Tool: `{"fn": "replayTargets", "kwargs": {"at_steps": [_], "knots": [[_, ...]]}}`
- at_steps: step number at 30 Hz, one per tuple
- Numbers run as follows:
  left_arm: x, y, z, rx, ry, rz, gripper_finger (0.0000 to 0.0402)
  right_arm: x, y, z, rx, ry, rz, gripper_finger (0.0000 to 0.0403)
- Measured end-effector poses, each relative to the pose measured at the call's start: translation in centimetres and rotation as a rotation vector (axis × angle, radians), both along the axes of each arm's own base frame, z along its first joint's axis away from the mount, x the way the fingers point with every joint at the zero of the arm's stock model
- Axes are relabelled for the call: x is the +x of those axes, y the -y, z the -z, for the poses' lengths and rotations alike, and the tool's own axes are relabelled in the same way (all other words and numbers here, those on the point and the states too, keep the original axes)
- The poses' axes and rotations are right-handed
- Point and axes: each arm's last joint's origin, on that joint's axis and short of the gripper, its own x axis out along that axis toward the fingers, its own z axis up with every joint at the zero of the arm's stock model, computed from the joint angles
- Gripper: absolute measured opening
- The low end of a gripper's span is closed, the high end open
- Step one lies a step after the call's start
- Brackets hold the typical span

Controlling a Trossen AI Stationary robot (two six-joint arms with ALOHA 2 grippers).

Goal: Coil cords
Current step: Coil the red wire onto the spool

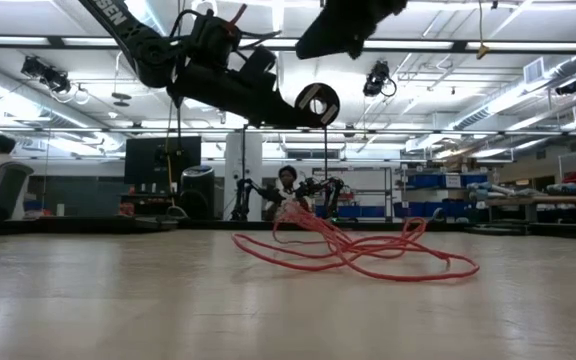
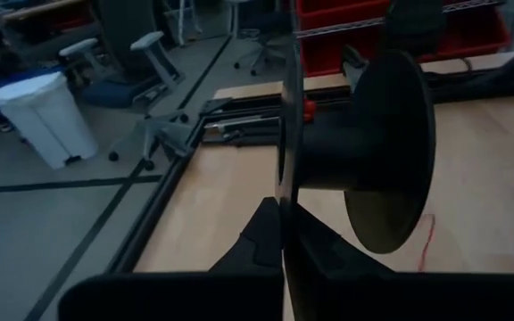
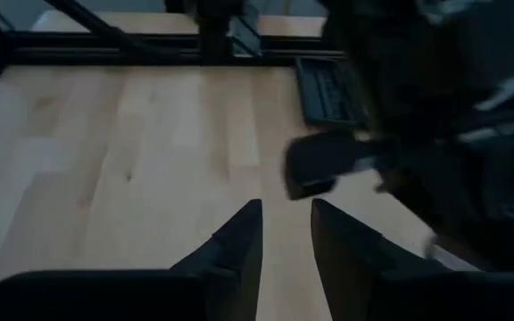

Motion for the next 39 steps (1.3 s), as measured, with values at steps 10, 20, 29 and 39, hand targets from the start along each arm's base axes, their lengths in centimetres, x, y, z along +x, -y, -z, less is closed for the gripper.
{"fn": "replayTargets", "kwargs": {"at_steps": [10,20,29,39], "knots": [[-0.1,0.2,0.5,0.026,-0.055,0.069,0.0001,-4.1,0.6,-0.9,-0.136,-0.169,0.307,0.0094],[-0.4,0.5,0.2,0.003,-0.064,0.139,0.0001,-5.2,4.9,4.5,-0.103,-0.185,0.277,0.009],[-0.8,0.7,-1.0,0.017,-0.028,0.138,0.0001,-7.2,8.8,9.7,0.004,-0.02,0.185,0.0087],[-0.8,0.9,-1.1,-0.044,-0.018,0.122,0.0001,-7.1,8.7,9.9,0.019,0.085,0.12,0.0082]]}}
